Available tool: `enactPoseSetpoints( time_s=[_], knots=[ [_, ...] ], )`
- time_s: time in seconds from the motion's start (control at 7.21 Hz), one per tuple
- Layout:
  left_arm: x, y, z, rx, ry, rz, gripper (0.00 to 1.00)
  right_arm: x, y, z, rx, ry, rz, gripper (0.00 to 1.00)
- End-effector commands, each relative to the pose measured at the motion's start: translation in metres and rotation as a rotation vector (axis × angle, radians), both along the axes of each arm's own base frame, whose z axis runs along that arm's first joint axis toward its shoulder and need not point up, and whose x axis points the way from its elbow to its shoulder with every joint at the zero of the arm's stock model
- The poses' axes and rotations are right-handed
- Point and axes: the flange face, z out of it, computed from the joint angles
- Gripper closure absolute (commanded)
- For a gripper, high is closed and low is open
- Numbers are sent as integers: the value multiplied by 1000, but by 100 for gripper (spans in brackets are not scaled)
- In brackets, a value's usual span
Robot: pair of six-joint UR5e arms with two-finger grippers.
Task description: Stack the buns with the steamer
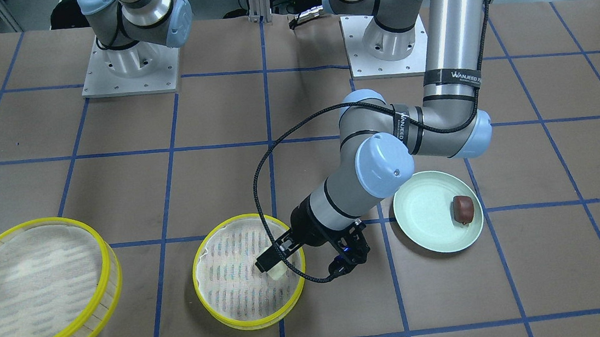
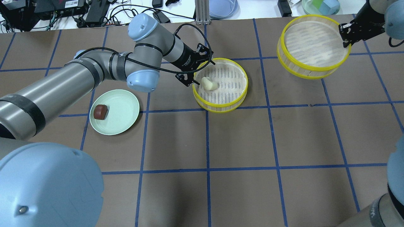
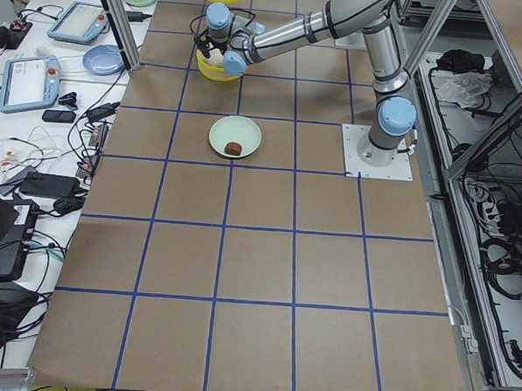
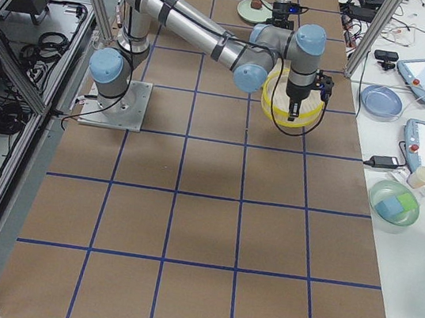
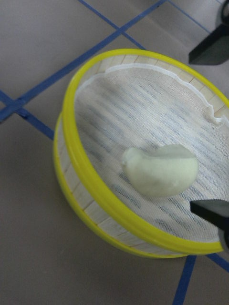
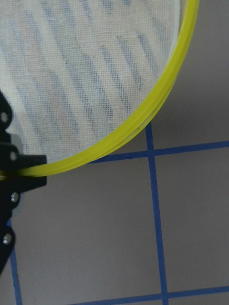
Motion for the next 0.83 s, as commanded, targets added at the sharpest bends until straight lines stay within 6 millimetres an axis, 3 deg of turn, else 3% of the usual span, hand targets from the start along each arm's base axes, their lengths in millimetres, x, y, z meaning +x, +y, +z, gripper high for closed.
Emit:
enactPoseSetpoints(
  time_s=[0.0, 0.14, 0.42, 0.55, 0.69],
  knots=[
    [72, -21, 34, -132, -39, -72, 2, 53, 6, 25, -35, 6, -24, 100],
    [110, -23, 46, -160, -102, -113, 2, 94, 15, 25, -12, -23, -86, 100],
    [195, -13, 62, -145, -335, -289, 1, 210, 23, 17, -13, -65, -130, 100],
    [229, -4, 67, -110, -401, -372, 0, 271, 28, -10, 24, -89, -159, 100],
    [249, 10, 68, -77, -449, -489, 0, 310, 34, -27, 37, -93, -163, 100]
  ],
)
